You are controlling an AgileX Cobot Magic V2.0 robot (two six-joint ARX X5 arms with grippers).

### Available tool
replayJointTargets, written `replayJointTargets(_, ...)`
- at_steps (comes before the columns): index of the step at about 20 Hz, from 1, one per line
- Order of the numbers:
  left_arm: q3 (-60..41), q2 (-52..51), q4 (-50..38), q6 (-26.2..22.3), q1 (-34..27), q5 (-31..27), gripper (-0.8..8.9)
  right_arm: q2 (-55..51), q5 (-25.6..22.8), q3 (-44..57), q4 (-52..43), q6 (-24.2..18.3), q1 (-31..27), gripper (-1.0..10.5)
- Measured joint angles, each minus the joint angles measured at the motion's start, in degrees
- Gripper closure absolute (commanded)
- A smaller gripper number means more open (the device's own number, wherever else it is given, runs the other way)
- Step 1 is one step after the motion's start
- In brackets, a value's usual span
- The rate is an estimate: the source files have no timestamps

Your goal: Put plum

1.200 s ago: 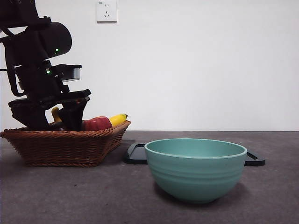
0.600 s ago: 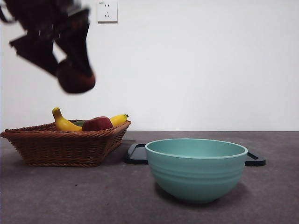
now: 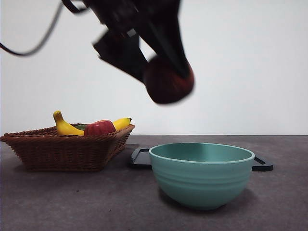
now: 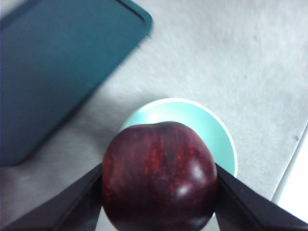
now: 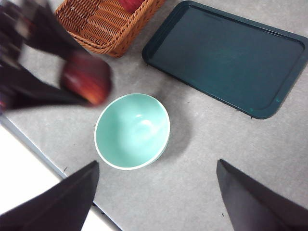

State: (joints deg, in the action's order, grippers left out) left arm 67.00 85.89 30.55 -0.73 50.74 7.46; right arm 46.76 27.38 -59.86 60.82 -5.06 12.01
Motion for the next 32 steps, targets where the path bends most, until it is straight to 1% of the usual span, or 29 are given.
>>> replayJointTargets(6,0.0,9.9,-6.4,0.0,2.1,-0.4,5.66,0.0,0.0,0.0,0.0,0.0,0.0,5.6)
replayJointTargets(9,0.0,13.0,-7.5,0.0,2.3,-1.4,5.66,0.0,0.0,0.0,0.0,0.0,0.0,5.6)
replayJointTargets(19,0.0,16.2,-8.1,-0.8,3.1,-1.5,5.64,0.0,-0.2,0.0,0.0,0.0,0.0,5.6)
replayJointTargets(20,0.0,16.2,-8.2,-0.9,3.4,-1.5,5.55,0.0,-0.2,0.0,0.0,0.0,0.0,5.6)
replayJointTargets(22,0.0,16.2,-8.1,-1.3,3.7,-1.5,4.81,0.0,-0.2,0.0,0.0,0.0,0.0,5.6)
replayJointTargets(23,0.0,16.2,-7.8,-1.4,3.8,-1.5,4.65,0.0,-0.3,0.0,0.0,0.0,0.0,5.6)
replayJointTargets(28,0.0,16.2,-7.1,-1.7,3.9,-1.5,4.64,0.0,-0.3,0.0,0.0,0.0,0.0,5.6)
replayJointTargets(29,0.0,16.2,-7.1,-1.7,3.9,-1.5,4.57,0.0,-0.3,0.0,0.0,0.0,0.0,5.6)
replayJointTargets(31,0.0,16.2,-7.1,-1.7,3.9,-1.5,4.01,0.0,-0.3,0.0,0.0,0.0,0.0,5.6)
replayJointTargets(32,0.0,16.2,-7.1,-1.7,4.0,-1.5,4.01,0.0,-0.3,0.0,0.1,0.0,0.0,5.6)
